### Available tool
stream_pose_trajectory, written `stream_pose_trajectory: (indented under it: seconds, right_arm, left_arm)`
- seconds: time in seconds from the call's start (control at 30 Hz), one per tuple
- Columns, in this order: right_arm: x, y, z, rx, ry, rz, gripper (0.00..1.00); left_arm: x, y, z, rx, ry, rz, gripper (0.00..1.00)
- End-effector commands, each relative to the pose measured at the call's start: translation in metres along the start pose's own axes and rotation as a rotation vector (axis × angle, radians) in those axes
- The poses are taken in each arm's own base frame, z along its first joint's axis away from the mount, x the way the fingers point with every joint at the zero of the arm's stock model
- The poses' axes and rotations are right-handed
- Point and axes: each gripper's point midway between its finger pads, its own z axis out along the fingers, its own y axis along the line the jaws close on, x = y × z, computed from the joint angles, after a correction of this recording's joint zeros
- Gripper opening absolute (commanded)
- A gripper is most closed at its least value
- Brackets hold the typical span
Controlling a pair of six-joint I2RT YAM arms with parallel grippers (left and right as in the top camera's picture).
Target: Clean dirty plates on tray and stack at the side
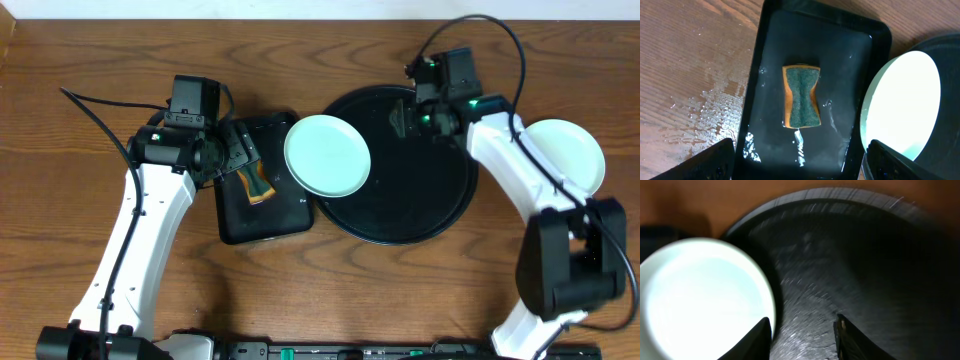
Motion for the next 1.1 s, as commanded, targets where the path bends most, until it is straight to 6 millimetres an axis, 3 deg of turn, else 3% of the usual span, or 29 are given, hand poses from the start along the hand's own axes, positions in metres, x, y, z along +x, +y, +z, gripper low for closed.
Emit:
stream_pose_trajectory:
  seconds: [0.0,0.13,0.33,0.47,0.53,0.7,0.9,1.07]
  right_arm:
    - [0.03,0.043,0.023,-0.35,0.133,-0.018,0.39]
    - [0.05,0.038,0.051,-0.364,0.198,0.001,0.39]
    - [0.058,0.038,0.08,-0.354,0.2,-0.029,0.35]
    - [0.059,0.043,0.087,-0.356,0.196,-0.048,0.13]
    - [0.054,0.045,0.086,-0.361,0.178,-0.058,0.01]
    - [0.032,0.046,0.072,-0.328,0.115,-0.024,0.01]
    - [-0.001,0.049,0.039,-0.15,-0.012,-0.106,0.01]
    - [0.009,0.068,0.04,-0.109,0.006,-0.165,0.01]
  left_arm:
    - [0.0,0.003,0.001,-0.013,0.001,0.007,0.85]
    - [0.0,0.003,0.001,-0.012,0.001,0.007,0.85]
    - [0.0,0.003,0.001,-0.013,0.001,0.007,0.85]
    - [0.0,0.003,0.001,-0.013,0.001,0.007,0.86]
    - [0.0,0.003,0.001,-0.013,0.001,0.007,0.86]
    - [0.0,0.003,0.001,-0.013,0.001,0.007,0.86]
    - [0.0,0.003,0.001,-0.013,0.001,0.007,0.86]
    - [0.0,0.003,0.001,-0.013,0.001,0.007,0.86]
